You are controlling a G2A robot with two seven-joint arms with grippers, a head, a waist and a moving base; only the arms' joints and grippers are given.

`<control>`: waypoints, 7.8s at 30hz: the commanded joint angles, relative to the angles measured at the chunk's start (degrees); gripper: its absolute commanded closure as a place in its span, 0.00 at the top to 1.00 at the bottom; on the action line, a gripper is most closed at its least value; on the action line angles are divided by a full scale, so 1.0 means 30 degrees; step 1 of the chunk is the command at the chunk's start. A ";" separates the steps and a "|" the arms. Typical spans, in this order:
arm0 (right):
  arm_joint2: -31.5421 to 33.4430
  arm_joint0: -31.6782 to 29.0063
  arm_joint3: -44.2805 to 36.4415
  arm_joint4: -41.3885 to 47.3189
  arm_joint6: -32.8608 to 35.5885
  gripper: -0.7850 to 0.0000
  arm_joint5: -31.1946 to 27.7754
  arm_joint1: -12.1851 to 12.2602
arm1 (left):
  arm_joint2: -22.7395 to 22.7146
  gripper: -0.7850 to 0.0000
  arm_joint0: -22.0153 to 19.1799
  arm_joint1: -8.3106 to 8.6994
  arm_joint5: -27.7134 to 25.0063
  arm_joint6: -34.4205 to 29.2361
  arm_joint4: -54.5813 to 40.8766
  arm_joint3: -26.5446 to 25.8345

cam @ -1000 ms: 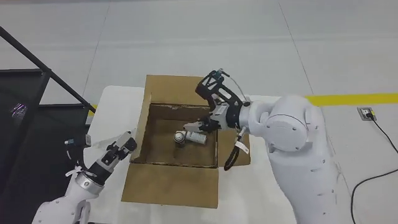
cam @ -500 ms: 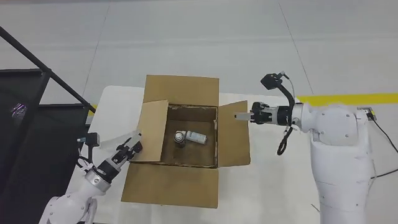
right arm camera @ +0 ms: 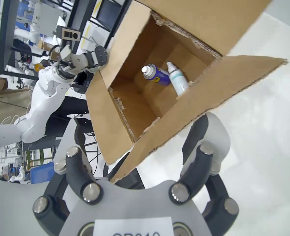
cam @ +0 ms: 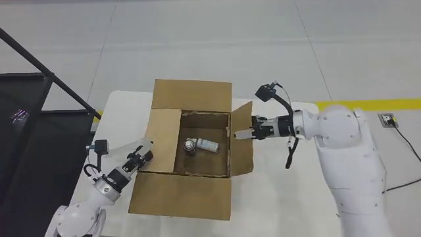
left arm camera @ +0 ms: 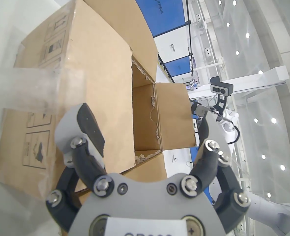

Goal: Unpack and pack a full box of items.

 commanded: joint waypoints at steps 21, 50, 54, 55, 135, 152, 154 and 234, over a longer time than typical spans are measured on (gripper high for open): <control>-1.1230 0.6400 0.8670 0.2819 -0.3713 1.00 -0.3663 -0.0669 | -0.0064 1.00 0.0049 0.0126 -0.0125 0.0522 -0.0262 0.0272; -1.2100 0.7981 1.0234 0.0872 -0.8322 1.00 -0.3261 -0.1209 | -0.5906 1.00 0.2139 0.1008 -0.0231 -0.6086 -0.6302 -0.0148; -1.2100 0.7981 1.0234 0.0872 -0.8322 1.00 -0.3261 -0.1209 | -0.7218 1.00 0.2582 0.1392 -0.0234 -1.0339 -0.7303 0.1071; -1.2078 0.7765 1.0141 0.0797 -0.8727 1.00 -0.3007 -0.1202 | -0.7392 1.00 0.2605 0.1478 -0.0054 -1.1159 -0.7429 0.1370; -0.8853 0.8527 1.6907 1.2639 -0.2805 1.00 -0.2801 -0.1577 | -0.0381 1.00 -0.0245 0.2257 0.1131 -0.5110 -0.8128 0.0934; -0.9998 0.8735 1.8738 1.4206 -0.1040 1.00 -0.0234 -0.2328 | 0.1089 1.00 -0.1163 0.2139 0.0866 -0.3318 -0.5948 0.1414; -1.0037 0.8716 1.8891 1.4176 -0.1106 1.00 -0.0108 -0.2395 | 0.1160 1.00 -0.1217 0.2130 0.0854 -0.3247 -0.5927 0.1411; -0.9020 0.6110 1.6663 1.3259 -0.1869 1.00 0.0448 -0.1785 | 0.1106 1.00 0.0663 0.0824 -0.2143 0.5706 -1.0413 0.6814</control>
